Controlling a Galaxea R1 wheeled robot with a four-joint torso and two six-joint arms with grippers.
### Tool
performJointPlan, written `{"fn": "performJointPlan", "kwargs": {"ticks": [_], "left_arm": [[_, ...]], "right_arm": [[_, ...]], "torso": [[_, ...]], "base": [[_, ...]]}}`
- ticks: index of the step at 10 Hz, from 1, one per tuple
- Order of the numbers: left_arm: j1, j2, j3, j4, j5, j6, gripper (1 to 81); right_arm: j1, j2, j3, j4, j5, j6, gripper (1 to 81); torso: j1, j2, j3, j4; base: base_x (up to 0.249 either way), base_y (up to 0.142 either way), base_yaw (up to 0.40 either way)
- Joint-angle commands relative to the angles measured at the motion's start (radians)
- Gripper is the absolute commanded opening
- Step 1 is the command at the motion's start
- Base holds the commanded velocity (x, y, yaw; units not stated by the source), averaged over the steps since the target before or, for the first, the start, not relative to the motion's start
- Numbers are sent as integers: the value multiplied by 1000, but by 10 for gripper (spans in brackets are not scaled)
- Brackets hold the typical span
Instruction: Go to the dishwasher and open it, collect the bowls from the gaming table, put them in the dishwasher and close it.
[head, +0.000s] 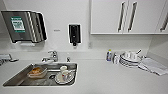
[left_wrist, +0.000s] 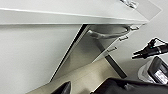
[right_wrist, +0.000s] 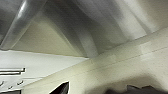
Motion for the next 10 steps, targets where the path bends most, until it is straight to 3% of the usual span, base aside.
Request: {"fn": "performJointPlan", "kwargs": {"ticks": [1,3,6,10], "left_arm": [[-106,-59,47,22,19,8,811],[-122,-59,47,25,19,10,811],[-135,-56,47,25,18,8,811],[-144,-52,39,25,19,4,811]], "right_arm": [[185,-147,90,33,-137,90,811],[265,-178,130,37,-209,113,811],[407,-175,139,37,-359,243,811],[504,-96,70,36,-445,336,811]], "torso": [[0,0,0,0],[0,0,0,0],[0,0,0,0],[0,0,0,0]], "base": [[0,0,0],[0,0,0],[0,0,0],[0,0,0]]}}
